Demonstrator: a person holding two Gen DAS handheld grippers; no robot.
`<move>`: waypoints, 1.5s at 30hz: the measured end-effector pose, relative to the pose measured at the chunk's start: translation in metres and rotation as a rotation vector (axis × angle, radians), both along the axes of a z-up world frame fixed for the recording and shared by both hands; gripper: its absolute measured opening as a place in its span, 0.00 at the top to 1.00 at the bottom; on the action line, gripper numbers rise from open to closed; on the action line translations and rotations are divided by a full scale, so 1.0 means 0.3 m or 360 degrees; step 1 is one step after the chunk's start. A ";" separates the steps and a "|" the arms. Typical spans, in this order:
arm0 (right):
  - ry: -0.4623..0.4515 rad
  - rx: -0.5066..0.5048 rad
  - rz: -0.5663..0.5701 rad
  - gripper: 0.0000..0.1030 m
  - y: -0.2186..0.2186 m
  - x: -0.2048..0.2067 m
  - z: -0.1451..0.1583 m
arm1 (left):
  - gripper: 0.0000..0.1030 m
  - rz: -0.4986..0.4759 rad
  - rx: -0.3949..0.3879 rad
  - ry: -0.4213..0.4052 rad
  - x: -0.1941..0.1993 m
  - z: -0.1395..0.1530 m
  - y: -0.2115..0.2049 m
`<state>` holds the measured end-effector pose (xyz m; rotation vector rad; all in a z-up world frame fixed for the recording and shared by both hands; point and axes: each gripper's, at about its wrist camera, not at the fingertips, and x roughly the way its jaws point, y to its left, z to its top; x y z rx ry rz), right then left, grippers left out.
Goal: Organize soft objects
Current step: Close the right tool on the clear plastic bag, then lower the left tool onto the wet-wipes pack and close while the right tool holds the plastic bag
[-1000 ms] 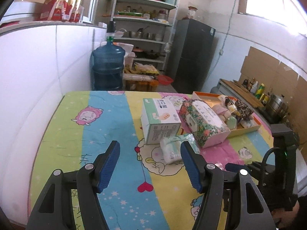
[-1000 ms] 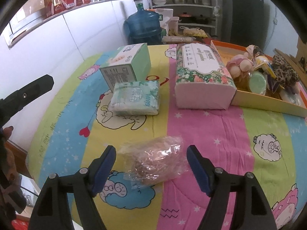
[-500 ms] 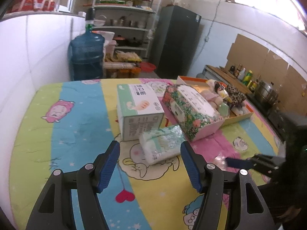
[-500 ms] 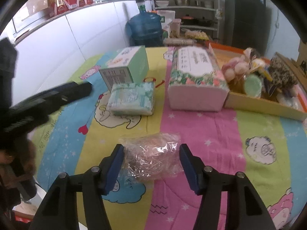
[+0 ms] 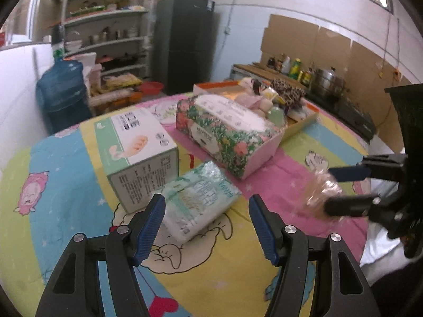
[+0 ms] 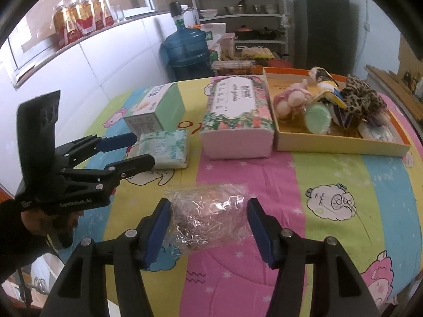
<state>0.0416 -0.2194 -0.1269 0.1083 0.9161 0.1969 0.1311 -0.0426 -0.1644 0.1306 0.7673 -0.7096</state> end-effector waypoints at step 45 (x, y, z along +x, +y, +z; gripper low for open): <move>0.0060 0.0051 -0.0098 0.42 -0.106 0.011 -0.030 | 0.27 -0.0216 0.0076 0.0095 0.079 -0.064 -0.109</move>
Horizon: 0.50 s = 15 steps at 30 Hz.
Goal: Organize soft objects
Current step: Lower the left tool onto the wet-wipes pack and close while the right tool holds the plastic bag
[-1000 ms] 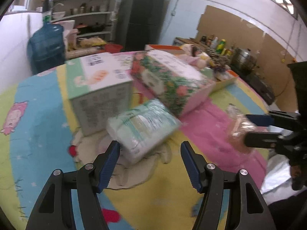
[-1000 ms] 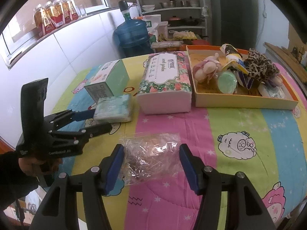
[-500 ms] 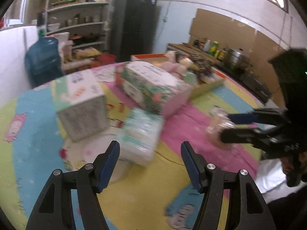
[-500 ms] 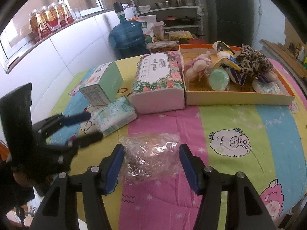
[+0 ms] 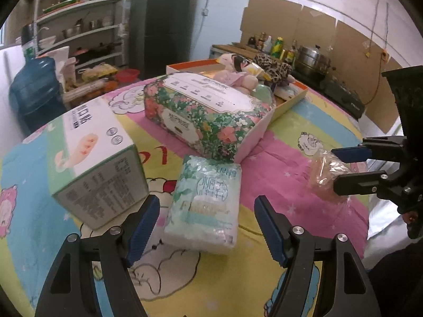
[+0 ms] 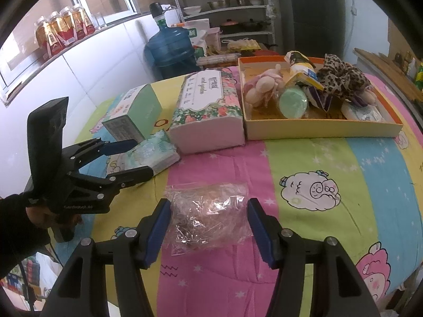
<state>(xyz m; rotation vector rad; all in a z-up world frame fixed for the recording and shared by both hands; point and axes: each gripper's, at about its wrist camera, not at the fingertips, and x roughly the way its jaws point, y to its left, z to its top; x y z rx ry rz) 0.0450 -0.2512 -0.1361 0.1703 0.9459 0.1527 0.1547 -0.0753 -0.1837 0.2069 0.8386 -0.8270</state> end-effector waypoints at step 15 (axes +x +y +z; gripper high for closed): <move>0.0016 -0.0001 -0.0003 0.42 -0.011 0.019 -0.006 | 0.45 0.0018 0.0092 -0.0001 0.016 -0.043 -0.056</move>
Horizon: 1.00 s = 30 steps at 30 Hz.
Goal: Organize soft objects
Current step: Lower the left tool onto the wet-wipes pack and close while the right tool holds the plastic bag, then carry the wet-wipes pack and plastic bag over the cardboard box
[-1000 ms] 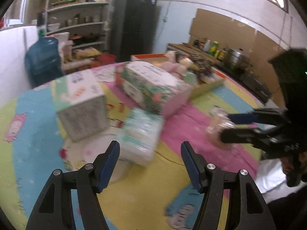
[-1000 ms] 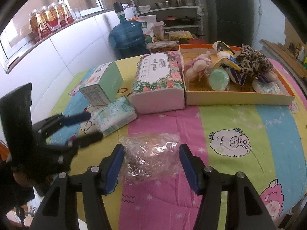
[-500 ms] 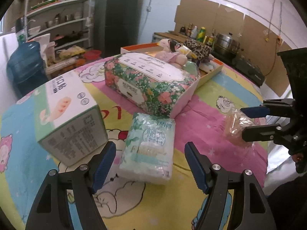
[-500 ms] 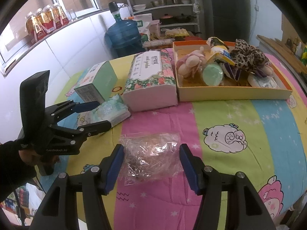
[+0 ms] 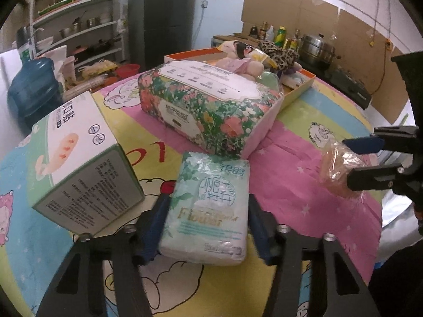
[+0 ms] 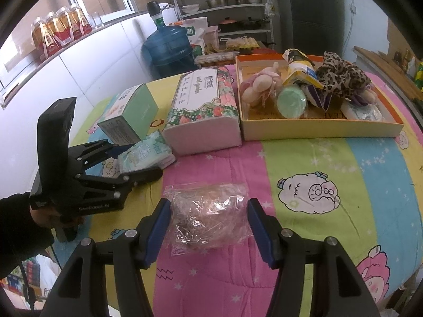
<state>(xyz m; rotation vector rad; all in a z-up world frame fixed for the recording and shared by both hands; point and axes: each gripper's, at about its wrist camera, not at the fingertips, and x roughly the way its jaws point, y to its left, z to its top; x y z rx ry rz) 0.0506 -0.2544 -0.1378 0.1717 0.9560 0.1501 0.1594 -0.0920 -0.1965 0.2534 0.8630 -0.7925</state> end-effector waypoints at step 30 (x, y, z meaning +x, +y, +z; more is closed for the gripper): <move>-0.0255 -0.0052 0.0044 0.42 -0.035 -0.004 0.202 | 0.53 0.0384 -0.0147 -0.0131 -0.143 0.289 0.023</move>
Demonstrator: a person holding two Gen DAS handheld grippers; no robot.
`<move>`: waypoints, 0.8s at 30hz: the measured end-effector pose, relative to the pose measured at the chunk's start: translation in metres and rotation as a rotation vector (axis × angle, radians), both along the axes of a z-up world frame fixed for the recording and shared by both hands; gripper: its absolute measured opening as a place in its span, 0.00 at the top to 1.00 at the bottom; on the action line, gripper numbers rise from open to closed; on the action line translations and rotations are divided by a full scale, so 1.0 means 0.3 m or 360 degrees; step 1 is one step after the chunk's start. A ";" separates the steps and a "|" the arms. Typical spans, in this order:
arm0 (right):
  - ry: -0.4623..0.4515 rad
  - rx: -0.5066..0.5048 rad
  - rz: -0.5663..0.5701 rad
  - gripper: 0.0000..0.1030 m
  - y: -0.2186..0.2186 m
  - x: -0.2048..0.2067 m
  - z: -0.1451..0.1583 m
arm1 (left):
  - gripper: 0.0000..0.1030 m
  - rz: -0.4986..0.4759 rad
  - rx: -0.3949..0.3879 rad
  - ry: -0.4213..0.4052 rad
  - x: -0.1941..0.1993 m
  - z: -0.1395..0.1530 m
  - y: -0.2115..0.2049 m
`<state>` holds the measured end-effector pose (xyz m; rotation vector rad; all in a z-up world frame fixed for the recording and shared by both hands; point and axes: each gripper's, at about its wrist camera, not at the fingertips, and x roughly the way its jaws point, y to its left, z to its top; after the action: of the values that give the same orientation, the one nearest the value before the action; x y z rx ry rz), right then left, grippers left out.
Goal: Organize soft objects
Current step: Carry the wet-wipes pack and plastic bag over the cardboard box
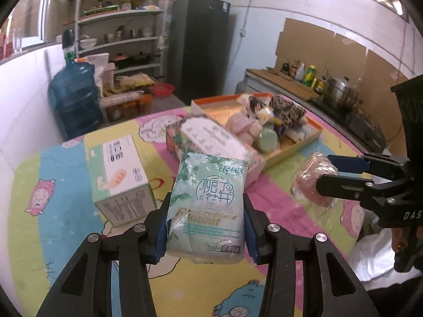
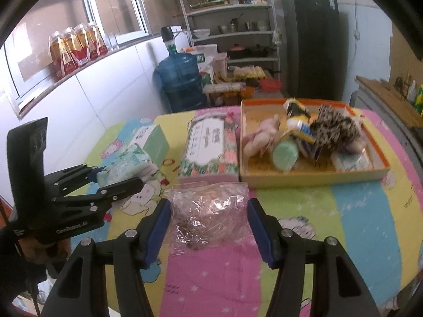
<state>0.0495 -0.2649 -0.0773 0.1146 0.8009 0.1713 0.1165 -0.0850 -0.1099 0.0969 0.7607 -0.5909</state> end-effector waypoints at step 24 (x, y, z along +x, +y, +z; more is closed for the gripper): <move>-0.0229 -0.0019 -0.0157 0.42 -0.444 0.107 0.164 | 0.53 0.0139 -0.0142 -0.0047 0.115 0.170 -0.371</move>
<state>0.0815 -0.3981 -0.0280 0.1286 0.6515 0.0805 0.1510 -0.1963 -0.0590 -0.0100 0.7054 -0.5382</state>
